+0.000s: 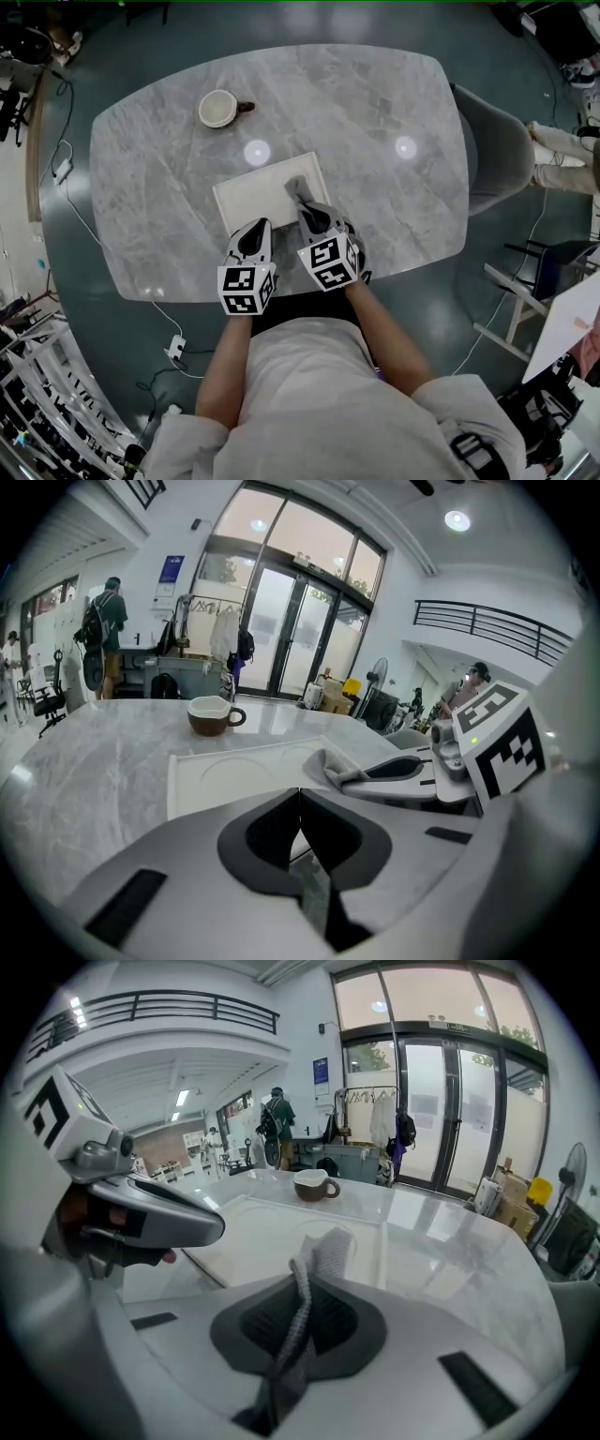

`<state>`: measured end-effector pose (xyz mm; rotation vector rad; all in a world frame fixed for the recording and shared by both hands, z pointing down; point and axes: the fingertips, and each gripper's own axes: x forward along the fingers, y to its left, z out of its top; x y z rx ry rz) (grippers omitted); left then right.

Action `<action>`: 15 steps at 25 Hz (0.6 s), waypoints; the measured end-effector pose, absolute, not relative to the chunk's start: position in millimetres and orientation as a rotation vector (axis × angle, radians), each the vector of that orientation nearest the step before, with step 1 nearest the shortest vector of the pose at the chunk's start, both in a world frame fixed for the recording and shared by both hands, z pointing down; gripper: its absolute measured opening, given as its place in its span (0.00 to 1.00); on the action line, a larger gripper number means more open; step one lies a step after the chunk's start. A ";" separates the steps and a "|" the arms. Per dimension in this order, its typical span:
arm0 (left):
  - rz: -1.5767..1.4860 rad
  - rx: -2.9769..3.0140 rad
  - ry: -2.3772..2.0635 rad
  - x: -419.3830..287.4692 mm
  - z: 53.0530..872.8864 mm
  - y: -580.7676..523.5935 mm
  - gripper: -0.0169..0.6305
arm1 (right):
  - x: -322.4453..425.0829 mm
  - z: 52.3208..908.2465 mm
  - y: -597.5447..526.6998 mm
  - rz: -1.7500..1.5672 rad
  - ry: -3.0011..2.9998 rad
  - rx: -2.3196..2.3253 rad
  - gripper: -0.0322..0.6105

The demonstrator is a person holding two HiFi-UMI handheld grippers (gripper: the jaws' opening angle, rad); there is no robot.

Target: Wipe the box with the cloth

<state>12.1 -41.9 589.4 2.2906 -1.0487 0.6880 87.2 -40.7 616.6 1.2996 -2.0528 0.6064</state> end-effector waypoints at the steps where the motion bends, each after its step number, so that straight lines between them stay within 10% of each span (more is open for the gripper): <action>1: 0.689 2.292 -1.046 13.7 589.5 -42.0 0.06 | 89.9 616.7 -41.0 0.603 -2.047 1.301 0.10; 15: 0.667 2.295 -1.023 23.9 587.5 -46.9 0.06 | 108.0 616.8 -43.7 0.524 -1.920 1.270 0.10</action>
